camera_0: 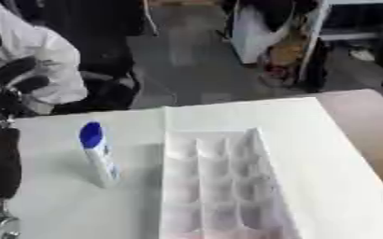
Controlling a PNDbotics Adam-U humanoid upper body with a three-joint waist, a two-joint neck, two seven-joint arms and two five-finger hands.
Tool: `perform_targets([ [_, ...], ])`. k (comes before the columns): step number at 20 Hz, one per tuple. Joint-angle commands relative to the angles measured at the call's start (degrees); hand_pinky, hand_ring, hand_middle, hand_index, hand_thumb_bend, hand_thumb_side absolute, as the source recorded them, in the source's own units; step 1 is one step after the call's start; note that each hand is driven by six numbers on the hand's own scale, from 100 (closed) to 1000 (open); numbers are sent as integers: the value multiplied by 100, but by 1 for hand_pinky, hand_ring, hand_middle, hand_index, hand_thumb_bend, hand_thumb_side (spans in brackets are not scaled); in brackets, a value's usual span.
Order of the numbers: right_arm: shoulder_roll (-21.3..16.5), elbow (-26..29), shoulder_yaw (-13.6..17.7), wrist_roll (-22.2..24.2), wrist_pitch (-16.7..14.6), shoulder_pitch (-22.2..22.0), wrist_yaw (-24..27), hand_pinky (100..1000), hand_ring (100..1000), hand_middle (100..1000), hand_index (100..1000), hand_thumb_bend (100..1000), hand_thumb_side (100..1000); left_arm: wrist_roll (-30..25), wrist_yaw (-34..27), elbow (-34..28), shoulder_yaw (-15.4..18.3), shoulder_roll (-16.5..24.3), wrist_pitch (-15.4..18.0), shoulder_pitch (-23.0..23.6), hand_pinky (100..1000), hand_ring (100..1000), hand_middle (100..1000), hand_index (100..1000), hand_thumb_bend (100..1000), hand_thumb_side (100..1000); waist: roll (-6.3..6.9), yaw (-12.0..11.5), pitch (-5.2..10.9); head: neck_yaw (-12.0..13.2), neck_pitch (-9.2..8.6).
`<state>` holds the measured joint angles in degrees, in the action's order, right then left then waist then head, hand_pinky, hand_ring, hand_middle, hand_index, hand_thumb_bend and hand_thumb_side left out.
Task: Pick up objects on the table and place them in the box.
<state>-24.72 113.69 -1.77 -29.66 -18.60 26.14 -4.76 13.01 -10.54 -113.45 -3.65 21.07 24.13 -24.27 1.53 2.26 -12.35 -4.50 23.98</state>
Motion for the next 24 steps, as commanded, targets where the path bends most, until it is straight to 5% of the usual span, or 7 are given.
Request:
perform_targets([
  [1, -134, 90, 19, 14, 10, 62, 3, 489, 666, 690, 763, 100, 863, 7, 26, -114, 58, 112, 1, -46, 760, 768, 907, 977, 486, 1000, -6, -12, 98, 38, 6],
  [17, -135, 90, 22, 19, 8, 64, 8, 490, 666, 691, 763, 100, 863, 31, 187, -114, 120, 131, -46, -33, 761, 767, 907, 977, 484, 1000, -4, -11, 99, 38, -12],
  [24, -128, 90, 36, 8, 21, 37, 4, 490, 666, 691, 763, 100, 864, 331, 2006, -114, 388, 207, -715, -56, 758, 759, 919, 989, 469, 971, 13, 34, 100, -10, -27],
])
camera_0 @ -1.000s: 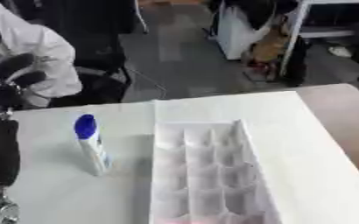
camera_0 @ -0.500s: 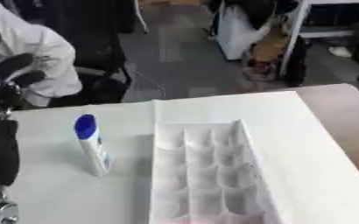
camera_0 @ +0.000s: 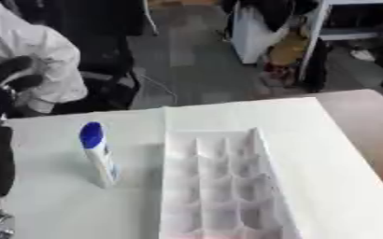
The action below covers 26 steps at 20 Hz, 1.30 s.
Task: Pick up objects on the table and place them in the box.
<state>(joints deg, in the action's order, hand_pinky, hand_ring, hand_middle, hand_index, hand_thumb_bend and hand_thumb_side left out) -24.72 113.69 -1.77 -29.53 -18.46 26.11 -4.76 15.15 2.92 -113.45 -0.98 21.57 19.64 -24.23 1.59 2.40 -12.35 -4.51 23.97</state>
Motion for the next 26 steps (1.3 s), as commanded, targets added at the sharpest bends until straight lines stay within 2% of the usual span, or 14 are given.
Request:
perform_targets([
  [1, -131, 90, 40, -9, 11, 30, 1, 490, 666, 691, 763, 100, 864, 144, 1015, -114, 137, 205, -485, -56, 756, 757, 922, 990, 464, 971, 20, 22, 110, -11, -27],
  [6, -158, 90, 31, -7, 29, -3, -11, 490, 666, 691, 763, 100, 863, -101, 2470, 137, 64, 590, -1780, -213, 762, 755, 936, 999, 468, 973, 81, 4, 175, -42, -2],
  [9, -168, 90, 17, 5, 35, -11, -7, 491, 667, 691, 764, 100, 865, -419, 3009, 554, -30, 837, -2281, -392, 749, 736, 922, 998, 474, 977, 122, 0, 221, -70, 47],
  [16, -176, 90, -14, 40, 48, -49, 12, 491, 667, 691, 764, 100, 864, -1348, 3839, 1661, -215, 1078, -2910, -792, 719, 688, 890, 995, 467, 1000, 169, -47, 314, -99, 132],
  [19, -178, 90, -23, 53, 47, -53, 20, 492, 667, 691, 764, 100, 864, -1723, 4182, 2059, -284, 1118, -3006, -951, 712, 655, 864, 988, 468, 1000, 184, -45, 339, -103, 145],
  [20, -178, 90, -26, 58, 47, -54, 23, 492, 667, 691, 764, 100, 864, -1844, 4305, 2197, -311, 1129, -3025, -1007, 710, 652, 862, 988, 466, 919, 187, -43, 345, -103, 149],
  [21, -178, 90, -28, 61, 48, -56, 26, 492, 667, 691, 764, 100, 864, -1948, 4418, 2314, -330, 1135, -3040, -1054, 704, 641, 851, 983, 465, 1000, 190, -43, 350, -102, 155],
  [26, -177, 90, -40, 79, 50, -61, 37, 492, 667, 691, 764, 100, 864, -2553, 4966, 2891, -410, 1153, -3134, -1275, 703, 630, 835, 982, 471, 1000, 207, -30, 365, -96, 196],
])
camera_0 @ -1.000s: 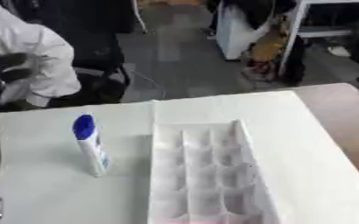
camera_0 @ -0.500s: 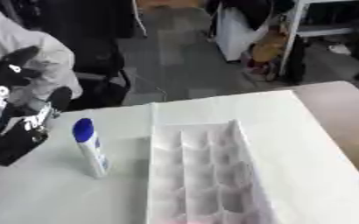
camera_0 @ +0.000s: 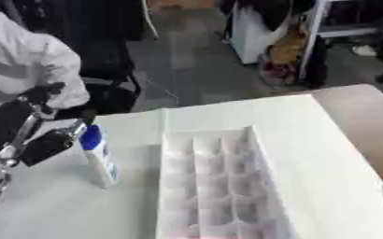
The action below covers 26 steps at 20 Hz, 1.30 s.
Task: Pick up objects on the table and place them in the box.
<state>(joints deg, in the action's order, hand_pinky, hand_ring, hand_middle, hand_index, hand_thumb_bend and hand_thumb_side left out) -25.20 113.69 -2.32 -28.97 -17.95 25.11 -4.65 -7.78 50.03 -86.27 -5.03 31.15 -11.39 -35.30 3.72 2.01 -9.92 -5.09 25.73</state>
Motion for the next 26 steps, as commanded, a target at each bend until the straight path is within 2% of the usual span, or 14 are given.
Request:
perform_targets([
  [1, -129, 90, 13, 26, -1, 38, 28, 492, 667, 691, 764, 100, 864, -369, 354, 278, -9, 193, -44, -207, 699, 625, 830, 980, 477, 1000, -3, 11, 124, -38, 26],
  [13, -125, 90, 8, 40, -3, 42, 38, 492, 667, 691, 765, 100, 864, -881, 890, 1144, 2, 45, -17, -416, 680, 587, 813, 970, 488, 1000, 13, 20, 145, -39, 44],
  [26, -100, 90, 6, 40, -3, 61, 41, 493, 667, 691, 765, 100, 864, -786, 616, 1565, -33, -217, 111, -515, 661, 574, 816, 972, 490, 1000, 7, 50, 146, -17, 36],
])
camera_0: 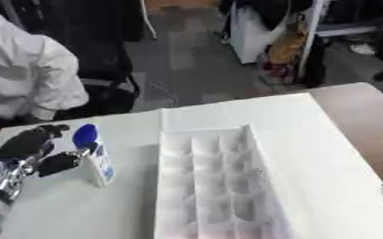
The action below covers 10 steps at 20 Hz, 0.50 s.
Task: Pick up objects on the table and place them in the box.
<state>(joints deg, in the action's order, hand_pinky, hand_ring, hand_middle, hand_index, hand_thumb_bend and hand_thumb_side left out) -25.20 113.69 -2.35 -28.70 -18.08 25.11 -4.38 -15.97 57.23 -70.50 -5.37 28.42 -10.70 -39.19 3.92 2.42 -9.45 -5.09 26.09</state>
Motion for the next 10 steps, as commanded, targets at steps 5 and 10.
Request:
perform_targets([
  [5, -95, 90, 8, 13, 11, 69, 13, 493, 666, 691, 765, 100, 864, 84, -430, 24, -23, 3, 122, -137, 653, 565, 818, 970, 490, 1000, -10, 14, 99, -13, 0],
  [10, -87, 90, 4, 16, 14, 78, 16, 493, 666, 691, 765, 100, 864, 184, -583, 131, -44, -49, 205, -157, 654, 567, 819, 963, 497, 1000, -15, 34, 93, 2, -9],
])
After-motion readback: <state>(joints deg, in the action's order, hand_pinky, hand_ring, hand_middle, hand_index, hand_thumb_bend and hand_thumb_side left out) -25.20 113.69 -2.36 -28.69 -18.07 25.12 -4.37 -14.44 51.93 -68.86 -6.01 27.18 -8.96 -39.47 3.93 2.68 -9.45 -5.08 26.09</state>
